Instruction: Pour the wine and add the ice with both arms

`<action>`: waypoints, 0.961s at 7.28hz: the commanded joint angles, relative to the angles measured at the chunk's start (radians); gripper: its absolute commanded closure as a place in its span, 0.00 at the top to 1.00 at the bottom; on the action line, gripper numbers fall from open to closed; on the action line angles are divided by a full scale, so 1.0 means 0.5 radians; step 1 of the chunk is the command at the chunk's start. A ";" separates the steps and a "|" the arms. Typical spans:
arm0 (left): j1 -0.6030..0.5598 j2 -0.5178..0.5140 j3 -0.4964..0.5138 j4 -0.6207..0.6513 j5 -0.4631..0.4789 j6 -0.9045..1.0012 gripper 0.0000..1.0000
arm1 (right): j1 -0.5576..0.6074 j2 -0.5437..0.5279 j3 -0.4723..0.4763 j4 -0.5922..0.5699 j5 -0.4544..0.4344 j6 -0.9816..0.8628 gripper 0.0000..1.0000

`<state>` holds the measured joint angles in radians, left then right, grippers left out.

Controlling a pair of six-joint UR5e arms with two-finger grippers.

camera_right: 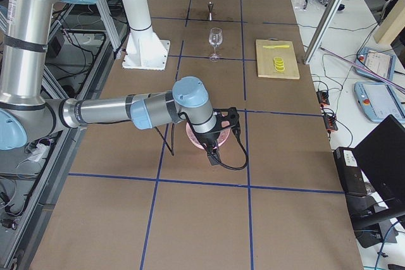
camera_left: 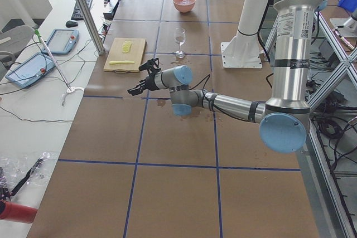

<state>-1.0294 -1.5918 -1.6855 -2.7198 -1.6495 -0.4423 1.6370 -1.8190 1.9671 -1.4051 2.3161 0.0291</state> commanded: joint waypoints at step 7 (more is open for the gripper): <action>-0.972 0.176 0.030 1.463 -0.922 0.937 1.00 | 0.000 -0.034 0.005 0.000 0.010 0.000 1.00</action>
<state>-1.4637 -1.5513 -1.6777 -2.0281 -2.0842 -0.1218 1.6368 -1.8356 1.9695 -1.4039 2.3190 0.0274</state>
